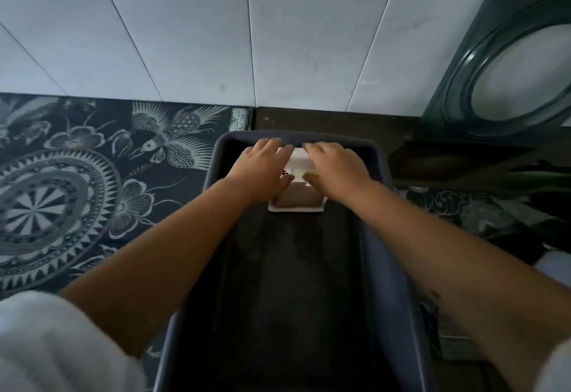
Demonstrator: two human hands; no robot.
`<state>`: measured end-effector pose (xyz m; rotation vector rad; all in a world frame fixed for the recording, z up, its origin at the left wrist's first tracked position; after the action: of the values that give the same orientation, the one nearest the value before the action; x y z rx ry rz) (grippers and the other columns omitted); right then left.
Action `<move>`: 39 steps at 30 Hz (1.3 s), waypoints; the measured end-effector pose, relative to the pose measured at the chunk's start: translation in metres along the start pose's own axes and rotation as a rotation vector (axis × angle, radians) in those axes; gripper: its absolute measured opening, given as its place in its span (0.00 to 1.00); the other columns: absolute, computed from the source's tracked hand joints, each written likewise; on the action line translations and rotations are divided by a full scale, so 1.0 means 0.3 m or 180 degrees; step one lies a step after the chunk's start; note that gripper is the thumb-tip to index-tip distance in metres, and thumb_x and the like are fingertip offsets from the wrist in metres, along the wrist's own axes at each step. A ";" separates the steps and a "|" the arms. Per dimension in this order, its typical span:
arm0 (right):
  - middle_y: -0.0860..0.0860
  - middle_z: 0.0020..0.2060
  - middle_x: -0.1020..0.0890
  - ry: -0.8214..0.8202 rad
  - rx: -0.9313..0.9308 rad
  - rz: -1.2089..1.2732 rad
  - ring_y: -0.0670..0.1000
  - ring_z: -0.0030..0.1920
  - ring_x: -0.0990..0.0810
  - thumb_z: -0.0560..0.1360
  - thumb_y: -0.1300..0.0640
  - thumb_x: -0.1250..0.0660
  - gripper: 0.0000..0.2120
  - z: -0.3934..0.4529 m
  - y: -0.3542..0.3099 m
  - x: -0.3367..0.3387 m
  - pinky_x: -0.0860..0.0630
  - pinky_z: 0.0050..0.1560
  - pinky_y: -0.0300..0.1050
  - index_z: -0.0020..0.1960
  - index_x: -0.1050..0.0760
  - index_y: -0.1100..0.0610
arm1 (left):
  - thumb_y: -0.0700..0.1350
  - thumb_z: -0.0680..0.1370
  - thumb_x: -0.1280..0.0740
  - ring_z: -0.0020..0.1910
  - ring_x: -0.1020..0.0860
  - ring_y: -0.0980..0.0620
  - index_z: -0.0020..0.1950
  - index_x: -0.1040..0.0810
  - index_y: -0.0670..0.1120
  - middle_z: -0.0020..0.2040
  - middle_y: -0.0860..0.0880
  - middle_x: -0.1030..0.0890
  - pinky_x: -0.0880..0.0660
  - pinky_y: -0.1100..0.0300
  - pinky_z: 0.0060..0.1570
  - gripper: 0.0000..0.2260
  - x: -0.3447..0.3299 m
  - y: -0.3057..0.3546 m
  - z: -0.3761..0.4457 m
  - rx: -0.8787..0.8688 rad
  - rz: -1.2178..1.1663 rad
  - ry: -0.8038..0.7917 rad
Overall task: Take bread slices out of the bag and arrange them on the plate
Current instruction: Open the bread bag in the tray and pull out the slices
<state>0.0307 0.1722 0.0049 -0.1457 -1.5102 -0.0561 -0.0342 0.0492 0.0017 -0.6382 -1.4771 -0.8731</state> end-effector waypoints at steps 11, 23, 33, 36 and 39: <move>0.56 0.43 0.18 0.0167 0.0672 -0.0395 0.58 0.45 0.20 0.75 0.60 0.30 0.07 0.080 0.039 -0.068 0.34 0.29 0.46 0.52 0.23 0.57 | 0.43 0.77 0.35 0.57 0.25 0.40 0.58 0.23 0.44 0.55 0.42 0.23 0.26 0.47 0.42 0.10 -0.069 -0.073 0.114 -0.0263 0.0241 -0.0110; 0.49 0.36 0.23 0.0258 0.0739 -0.0088 0.50 0.35 0.26 0.72 0.55 0.30 0.04 -0.225 -0.086 0.034 0.29 0.26 0.45 0.45 0.25 0.51 | 0.38 0.72 0.30 0.42 0.23 0.41 0.47 0.24 0.44 0.45 0.43 0.23 0.32 0.53 0.29 0.06 0.038 0.077 -0.209 -0.0651 0.0302 0.0174; 0.49 0.31 0.24 0.0242 0.0708 0.0189 0.52 0.31 0.26 0.65 0.59 0.26 0.08 -0.768 -0.317 0.057 0.46 0.25 0.40 0.40 0.24 0.53 | 0.42 0.69 0.26 0.39 0.23 0.49 0.46 0.24 0.49 0.42 0.49 0.23 0.33 0.59 0.30 0.10 0.021 0.299 -0.739 -0.0547 -0.0118 -0.0050; 0.49 0.32 0.23 0.0135 0.0682 0.0264 0.52 0.31 0.25 0.67 0.60 0.26 0.06 -0.889 -0.358 0.039 0.42 0.25 0.42 0.42 0.22 0.54 | 0.42 0.72 0.28 0.42 0.23 0.48 0.50 0.23 0.48 0.45 0.48 0.22 0.28 0.56 0.35 0.09 -0.010 0.354 -0.847 -0.0563 -0.0150 -0.0112; 0.51 0.34 0.21 0.0066 0.0599 0.0310 0.54 0.34 0.22 0.69 0.59 0.27 0.06 -0.965 -0.389 0.021 0.39 0.26 0.44 0.44 0.23 0.55 | 0.42 0.75 0.32 0.47 0.24 0.45 0.54 0.24 0.48 0.49 0.46 0.23 0.27 0.52 0.43 0.08 -0.047 0.383 -0.916 -0.0512 -0.0088 -0.0235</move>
<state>0.3029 0.0190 0.0027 -0.0671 -1.4773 0.1618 0.2177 -0.1104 -0.0033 -0.7775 -1.4945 -1.0063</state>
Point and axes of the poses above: each hand's wrist, its own z-axis towards the middle knuckle, its own x-axis out of the back of the hand, y = z × x, the point moved 6 cm from there along z, towards the middle knuckle
